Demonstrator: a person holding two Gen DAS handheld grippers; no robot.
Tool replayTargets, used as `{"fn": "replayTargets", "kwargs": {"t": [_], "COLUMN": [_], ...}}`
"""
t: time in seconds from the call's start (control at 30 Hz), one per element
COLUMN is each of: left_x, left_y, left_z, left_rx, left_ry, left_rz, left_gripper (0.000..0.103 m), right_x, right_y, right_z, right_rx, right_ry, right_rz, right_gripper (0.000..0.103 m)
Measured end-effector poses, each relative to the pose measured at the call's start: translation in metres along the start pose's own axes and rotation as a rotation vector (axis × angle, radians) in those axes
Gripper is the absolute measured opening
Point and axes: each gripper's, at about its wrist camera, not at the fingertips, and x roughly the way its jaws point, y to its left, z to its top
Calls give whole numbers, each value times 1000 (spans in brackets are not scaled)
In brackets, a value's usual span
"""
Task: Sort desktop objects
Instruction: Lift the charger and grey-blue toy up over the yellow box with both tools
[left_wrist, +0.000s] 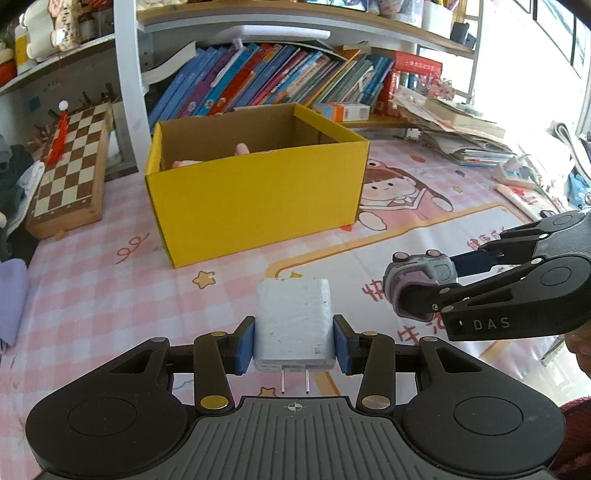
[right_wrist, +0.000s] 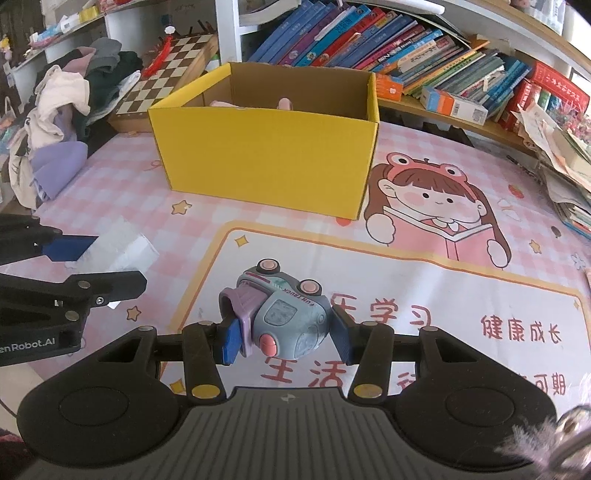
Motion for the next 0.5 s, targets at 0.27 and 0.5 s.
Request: {"fn": "replayTargets", "kwargs": {"t": [0.27,0.5], "left_x": [2,3], "left_y": [-4,-8], "left_z": [-1,0], "left_rx": [2,3], "left_ry": [12,12], "left_rz": [-11,-17], "left_gripper": [42,42], "right_x": [-1,-1], "right_y": [-3,-7], "right_z": [-3,-2], "right_rx": [5,-3], "right_ry": [17,19], "right_rz": [-4,2], "right_gripper": [46,46]}}
